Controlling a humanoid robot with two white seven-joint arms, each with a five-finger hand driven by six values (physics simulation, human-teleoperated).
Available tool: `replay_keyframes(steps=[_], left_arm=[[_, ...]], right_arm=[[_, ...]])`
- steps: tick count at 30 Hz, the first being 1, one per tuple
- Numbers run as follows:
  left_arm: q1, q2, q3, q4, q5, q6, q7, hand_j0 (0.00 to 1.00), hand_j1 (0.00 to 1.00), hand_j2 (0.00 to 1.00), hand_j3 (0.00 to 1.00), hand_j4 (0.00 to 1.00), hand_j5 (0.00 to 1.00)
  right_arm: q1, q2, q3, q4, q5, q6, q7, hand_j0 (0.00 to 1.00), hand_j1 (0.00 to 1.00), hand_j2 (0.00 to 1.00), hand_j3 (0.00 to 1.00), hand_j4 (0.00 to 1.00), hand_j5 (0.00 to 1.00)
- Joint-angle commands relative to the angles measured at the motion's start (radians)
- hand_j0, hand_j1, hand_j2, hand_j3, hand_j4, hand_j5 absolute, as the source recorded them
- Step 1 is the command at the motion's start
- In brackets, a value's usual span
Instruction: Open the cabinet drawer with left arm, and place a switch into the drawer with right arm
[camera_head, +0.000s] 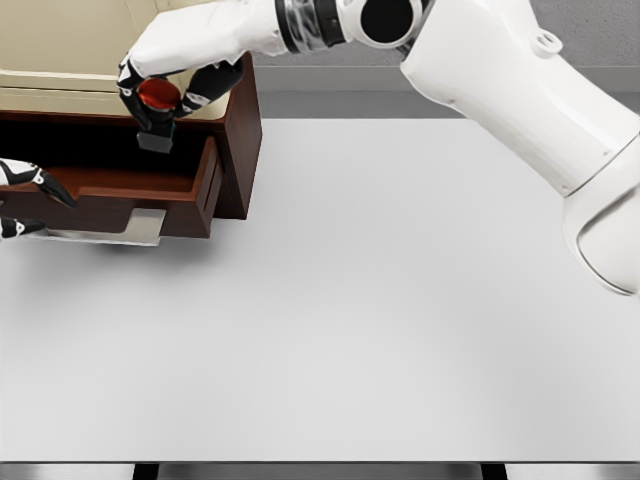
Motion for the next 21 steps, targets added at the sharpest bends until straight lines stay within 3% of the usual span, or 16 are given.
replay_keyframes(steps=[1,3,10,16,21], left_arm=[[0.000,0.024,0.018,-0.014,0.004,0.002,0.000,0.57,0.57,0.57,0.57,0.57,0.57],[0.009,0.064,0.039,-0.028,0.004,0.002,0.000,0.57,0.57,0.57,0.57,0.57,0.57],[0.014,0.081,0.047,-0.045,-0.003,0.002,-0.005,0.57,0.57,0.57,0.57,0.57,0.57],[0.015,0.081,0.045,-0.031,-0.005,0.002,-0.008,0.57,0.57,0.57,0.57,0.57,0.57],[0.017,0.079,0.044,-0.027,-0.005,0.002,-0.009,0.57,0.57,0.57,0.57,0.57,0.57]], right_arm=[[0.002,0.024,0.008,0.020,-0.006,0.003,0.000,0.44,0.44,0.44,0.44,0.44,0.44],[0.000,0.041,0.014,0.035,-0.003,0.003,0.000,0.44,0.44,0.44,0.44,0.44,0.44],[0.005,0.041,0.023,0.043,0.001,0.003,0.000,0.44,0.44,0.44,0.44,0.44,0.44],[0.000,0.041,0.021,0.048,0.001,0.003,0.000,0.63,0.63,0.63,0.63,0.63,0.63],[-0.002,0.055,0.021,0.091,0.001,0.003,0.000,0.63,0.63,0.63,0.63,0.63,0.63]])
